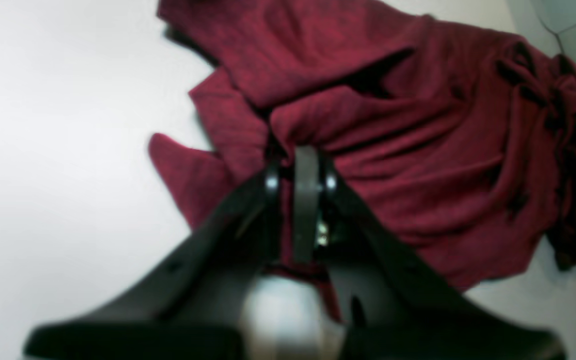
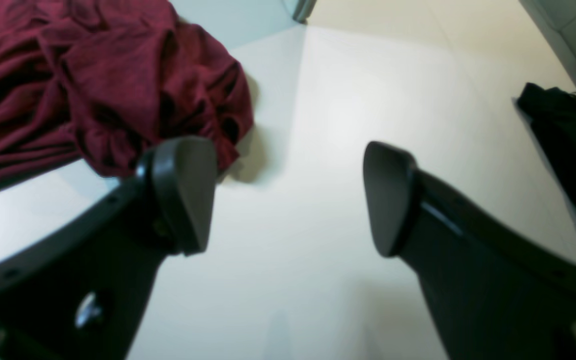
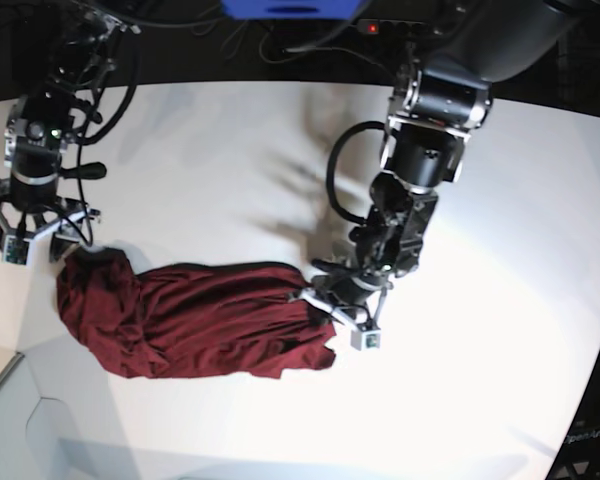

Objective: Layout the t-shirt on the table in an organized manner, then fold the t-shirt properly
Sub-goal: 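Grasp the shirt's free end with the left gripper, then grasp the opposite end with the right gripper and stretch the shirt lengthwise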

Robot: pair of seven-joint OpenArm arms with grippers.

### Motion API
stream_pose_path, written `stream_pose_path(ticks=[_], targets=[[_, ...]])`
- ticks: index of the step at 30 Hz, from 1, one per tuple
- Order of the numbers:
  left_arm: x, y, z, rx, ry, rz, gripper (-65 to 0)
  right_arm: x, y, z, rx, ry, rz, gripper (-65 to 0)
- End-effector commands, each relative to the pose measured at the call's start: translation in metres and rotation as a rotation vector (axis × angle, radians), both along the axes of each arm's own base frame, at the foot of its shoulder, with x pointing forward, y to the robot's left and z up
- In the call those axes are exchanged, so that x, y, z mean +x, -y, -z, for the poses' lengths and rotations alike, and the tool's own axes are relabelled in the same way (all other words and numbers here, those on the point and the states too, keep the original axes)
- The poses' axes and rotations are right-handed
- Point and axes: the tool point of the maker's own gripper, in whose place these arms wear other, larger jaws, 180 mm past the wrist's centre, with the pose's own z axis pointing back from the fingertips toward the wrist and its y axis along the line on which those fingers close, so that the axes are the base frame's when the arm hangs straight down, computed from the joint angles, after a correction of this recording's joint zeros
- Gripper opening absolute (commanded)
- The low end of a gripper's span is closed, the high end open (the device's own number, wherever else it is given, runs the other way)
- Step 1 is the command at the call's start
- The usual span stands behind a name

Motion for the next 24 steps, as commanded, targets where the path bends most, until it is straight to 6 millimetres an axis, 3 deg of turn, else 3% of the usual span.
stream_pose_path(ticks=[1,4,7,9,12,15,19,24], targets=[[0.019,-0.023,-0.021,0.012,0.061,-0.044,-65.0,0.006,0.001,-0.018,-0.026,0.059,-0.005,-18.1],[0.014,-0.081,-0.028,-0.009,0.097,-0.147,-64.8,0.006,0.001,-0.018,-0.025,0.059,-0.008,-18.1],[0.003,-0.135,-0.057,-0.025,0.16,-0.202,-64.8,0.006,0.0,-0.015,-0.021,0.054,-0.008,-18.1],[-0.009,-0.157,-0.075,-0.051,0.174,-0.207,-64.8,0.006,-0.001,-0.014,-0.016,0.051,-0.011,-18.1],[-0.03,-0.185,-0.108,-0.068,0.21,-0.203,-64.8,0.01,-0.023,-0.005,0.044,0.041,-0.08,-18.1],[-0.048,-0.202,-0.142,-0.066,0.272,-0.207,-64.7,0.01,-0.053,0.01,0.103,0.002,-0.193,-18.1],[-0.071,-0.232,-0.179,-0.039,0.351,-0.27,-64.5,0.011,-0.112,0.026,0.154,-0.05,-0.398,-18.1],[-0.084,-0.269,-0.172,-0.028,0.295,-0.349,-64.5,0.014,-0.182,0.03,0.19,-0.068,-0.596,-18.1]])
